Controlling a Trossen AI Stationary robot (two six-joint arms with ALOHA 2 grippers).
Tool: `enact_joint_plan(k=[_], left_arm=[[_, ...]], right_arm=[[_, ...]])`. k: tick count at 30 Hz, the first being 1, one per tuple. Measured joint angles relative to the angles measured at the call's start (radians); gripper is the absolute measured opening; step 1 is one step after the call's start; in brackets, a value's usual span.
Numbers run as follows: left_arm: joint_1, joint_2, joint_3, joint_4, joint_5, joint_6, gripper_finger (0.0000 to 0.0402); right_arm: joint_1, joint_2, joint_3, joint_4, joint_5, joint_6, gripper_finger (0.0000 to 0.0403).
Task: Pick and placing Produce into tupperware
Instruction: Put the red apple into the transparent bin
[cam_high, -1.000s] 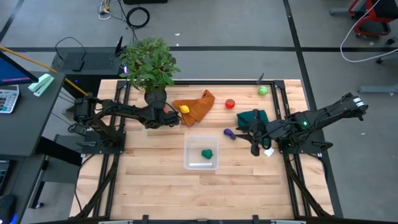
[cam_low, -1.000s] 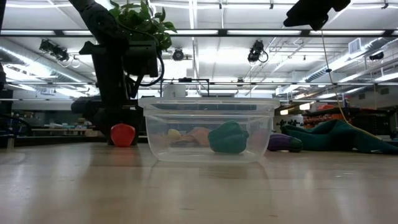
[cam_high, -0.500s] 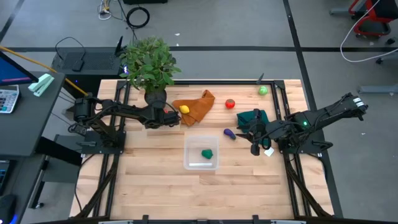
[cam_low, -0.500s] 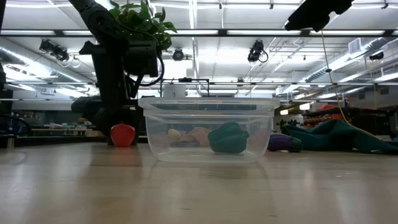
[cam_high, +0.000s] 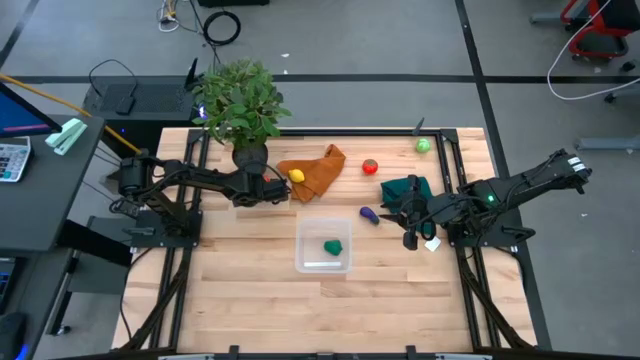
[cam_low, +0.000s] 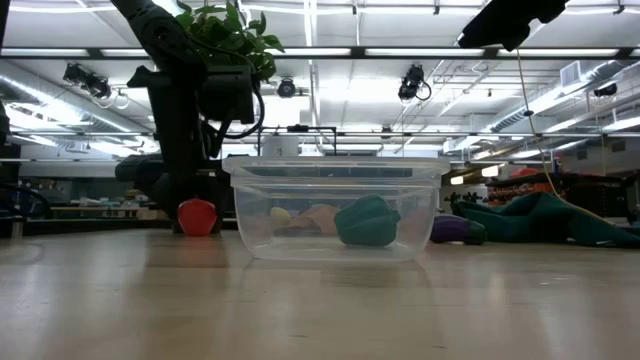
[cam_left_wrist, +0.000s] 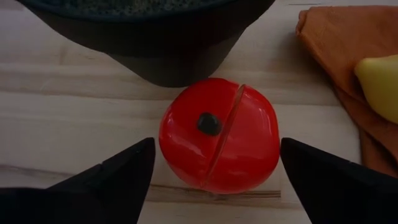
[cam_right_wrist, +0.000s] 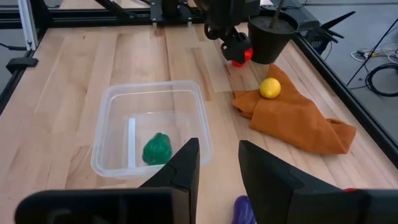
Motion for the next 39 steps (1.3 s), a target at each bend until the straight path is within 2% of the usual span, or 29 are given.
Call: enact_joint_plan(k=[15, 39], left_arm=[[0.009, 0.0, 0.0, -0.001, 0.001, 0.016, 0.0323], [0.05, 0.0, 0.0, 0.004, 0.02, 0.058, 0.0323]], right_arm=[[0.0, 0.0, 0.0, 0.0, -0.001, 0.0, 0.0077], [0.0, 0.0, 0.0, 0.0, 0.001, -0.001, 0.0077]])
